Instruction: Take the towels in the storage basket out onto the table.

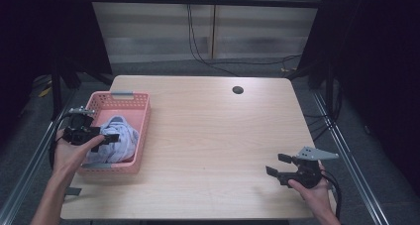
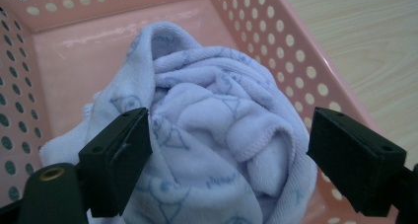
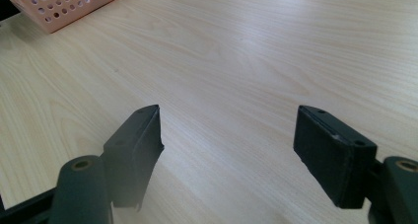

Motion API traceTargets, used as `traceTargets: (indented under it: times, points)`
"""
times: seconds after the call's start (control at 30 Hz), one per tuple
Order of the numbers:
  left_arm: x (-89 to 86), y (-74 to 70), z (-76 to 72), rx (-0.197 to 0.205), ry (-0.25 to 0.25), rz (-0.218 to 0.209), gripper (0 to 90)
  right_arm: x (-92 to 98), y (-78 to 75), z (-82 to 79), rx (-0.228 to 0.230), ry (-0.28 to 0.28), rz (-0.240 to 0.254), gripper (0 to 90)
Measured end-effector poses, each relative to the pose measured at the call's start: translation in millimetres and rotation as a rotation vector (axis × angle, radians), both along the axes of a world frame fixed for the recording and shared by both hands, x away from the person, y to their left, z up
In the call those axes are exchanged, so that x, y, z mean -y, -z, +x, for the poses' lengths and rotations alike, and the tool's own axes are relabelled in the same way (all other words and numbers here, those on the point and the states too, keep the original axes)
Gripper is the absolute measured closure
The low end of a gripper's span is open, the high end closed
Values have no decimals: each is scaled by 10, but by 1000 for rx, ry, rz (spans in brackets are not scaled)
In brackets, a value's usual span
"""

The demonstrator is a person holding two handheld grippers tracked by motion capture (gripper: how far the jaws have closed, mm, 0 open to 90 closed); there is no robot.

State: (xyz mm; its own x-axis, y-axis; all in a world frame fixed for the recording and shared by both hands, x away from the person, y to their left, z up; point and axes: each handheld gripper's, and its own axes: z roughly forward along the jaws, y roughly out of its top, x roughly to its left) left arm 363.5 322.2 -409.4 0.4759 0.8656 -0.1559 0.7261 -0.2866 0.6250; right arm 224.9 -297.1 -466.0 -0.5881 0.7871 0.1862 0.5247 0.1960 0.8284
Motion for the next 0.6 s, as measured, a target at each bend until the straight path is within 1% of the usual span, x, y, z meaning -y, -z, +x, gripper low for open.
traceTargets:
  times: [0.03,0.1,0.13,0.17,0.2,0.23,0.27,0.3,0.33,0.43,0.5,0.53,0.57,0.6]
  points:
    - [5,15,32,-5,-4,6,158,-2,2,4,-1,0,-3,264]
    - [38,60,86,-27,-17,40,158,-8,5,8,1,-8,-5,263]
    - [67,89,106,-38,-30,46,157,-11,3,2,-2,-9,-7,264]
    - [84,108,119,-50,-27,57,155,-12,2,-1,3,-11,-8,264]
    - [95,127,131,-56,-16,79,147,-13,0,-4,2,-11,-5,264]
    - [98,142,141,-61,-22,77,138,-8,1,-4,4,-12,-7,262]
    - [90,149,151,-69,-24,84,131,-6,0,-4,1,-10,-7,261]
    - [80,162,165,-86,-11,100,128,-4,2,1,1,-9,-4,254]
    - [85,193,178,-100,-17,99,124,-2,3,4,-6,-10,2,252]
    - [108,242,213,-142,14,141,41,-3,1,2,-5,-13,4,252]
    - [141,268,228,-152,22,149,0,-2,4,6,-6,-16,2,252]
    - [145,281,242,-160,31,165,0,-1,4,6,-6,-16,0,251]
    - [144,295,257,-167,29,163,0,0,6,7,-5,-16,-1,251]
    - [133,305,278,-184,33,151,0,-3,5,6,-9,-14,0,251]
